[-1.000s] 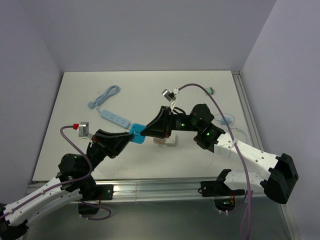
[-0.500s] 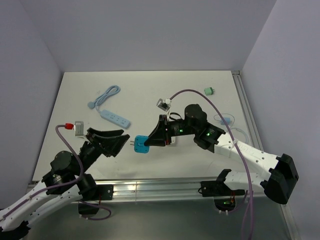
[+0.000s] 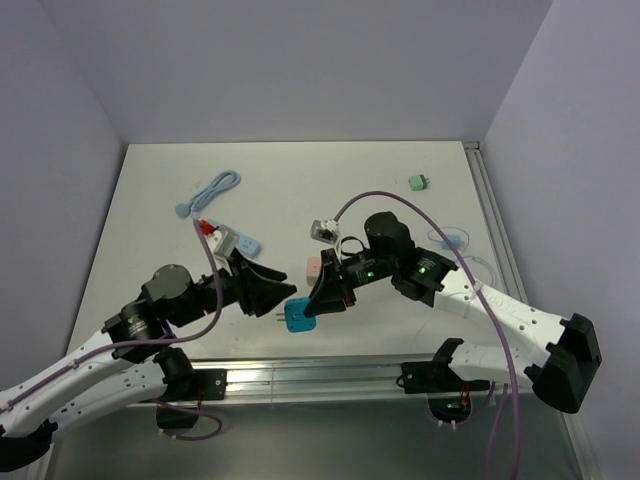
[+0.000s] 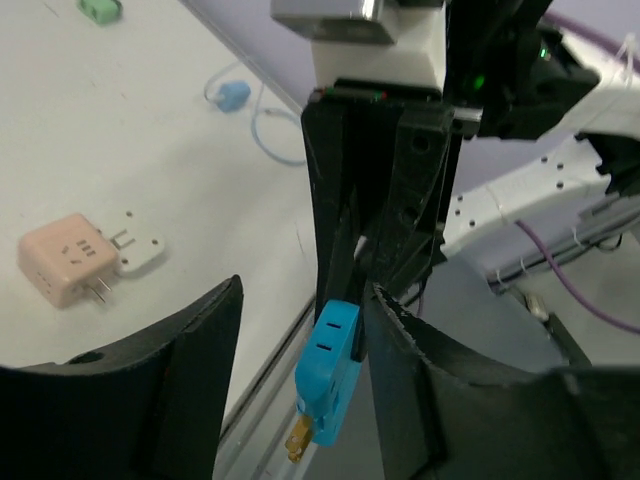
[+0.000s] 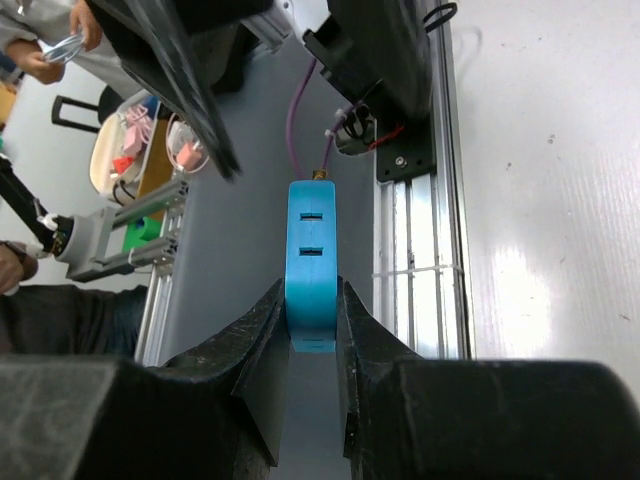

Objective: Insert the plug

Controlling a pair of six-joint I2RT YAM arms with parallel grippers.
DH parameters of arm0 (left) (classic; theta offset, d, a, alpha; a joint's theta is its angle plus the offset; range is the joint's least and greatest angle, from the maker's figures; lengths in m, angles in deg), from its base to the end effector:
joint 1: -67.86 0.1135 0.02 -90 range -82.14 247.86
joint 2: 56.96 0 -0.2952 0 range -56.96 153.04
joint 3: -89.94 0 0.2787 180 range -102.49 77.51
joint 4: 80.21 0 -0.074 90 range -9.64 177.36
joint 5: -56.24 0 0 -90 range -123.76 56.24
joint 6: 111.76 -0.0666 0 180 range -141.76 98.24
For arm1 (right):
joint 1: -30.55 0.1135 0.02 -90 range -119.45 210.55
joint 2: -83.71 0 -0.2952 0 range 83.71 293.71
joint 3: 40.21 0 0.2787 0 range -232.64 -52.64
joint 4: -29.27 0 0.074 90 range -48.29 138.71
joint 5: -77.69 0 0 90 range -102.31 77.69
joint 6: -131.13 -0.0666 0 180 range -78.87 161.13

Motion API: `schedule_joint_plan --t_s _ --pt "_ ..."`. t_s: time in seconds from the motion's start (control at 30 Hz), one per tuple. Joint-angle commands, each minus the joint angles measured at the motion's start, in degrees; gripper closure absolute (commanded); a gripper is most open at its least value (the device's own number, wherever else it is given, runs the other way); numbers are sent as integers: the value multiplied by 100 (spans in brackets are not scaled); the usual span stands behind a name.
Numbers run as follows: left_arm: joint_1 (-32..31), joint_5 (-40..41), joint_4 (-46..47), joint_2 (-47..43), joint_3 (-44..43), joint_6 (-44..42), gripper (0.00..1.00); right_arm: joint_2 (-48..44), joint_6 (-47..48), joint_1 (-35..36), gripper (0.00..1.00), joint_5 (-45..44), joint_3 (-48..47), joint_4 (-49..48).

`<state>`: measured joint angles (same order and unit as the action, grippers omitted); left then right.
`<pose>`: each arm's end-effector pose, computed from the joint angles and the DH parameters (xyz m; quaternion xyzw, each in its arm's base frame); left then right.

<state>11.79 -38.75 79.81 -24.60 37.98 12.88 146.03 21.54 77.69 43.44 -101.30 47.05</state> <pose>0.0921 -0.1472 0.3641 0.1619 0.6907 -0.5226 0.4728 0.1412 0.2331 0.3326 -0.4350 0.6344 0.6002 0.2193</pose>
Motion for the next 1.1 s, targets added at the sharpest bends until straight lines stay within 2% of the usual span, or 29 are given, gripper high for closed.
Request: schedule_joint_plan --t_s 0.0,0.13,0.4,0.53,0.67,0.8,0.83,0.9,1.07 --pt "0 -765 105 147 -178 -176 45 -159 412 50 100 77 -337 344" --pt "9 -1135 114 332 -204 -27 61 -273 448 42 100 59 -284 406" --pt "9 -1521 -71 411 -283 123 61 -397 439 50 100 164 -161 301" --pt "0 -1768 -10 552 -249 184 54 -414 457 50 100 305 -170 301" --pt "0 -1795 -1 552 -196 193 51 -449 413 50 100 375 -143 230" --pt "0 -1759 -115 579 -239 149 56 -476 386 50 100 393 -143 195" --pt "0 -1751 -124 596 -240 140 64 -484 395 50 100 393 -143 221" --pt "0 -1812 -141 614 -248 131 69 -493 369 41 100 367 -161 222" --pt "0 -2066 8 587 -178 140 71 -511 316 50 100 288 -152 143"
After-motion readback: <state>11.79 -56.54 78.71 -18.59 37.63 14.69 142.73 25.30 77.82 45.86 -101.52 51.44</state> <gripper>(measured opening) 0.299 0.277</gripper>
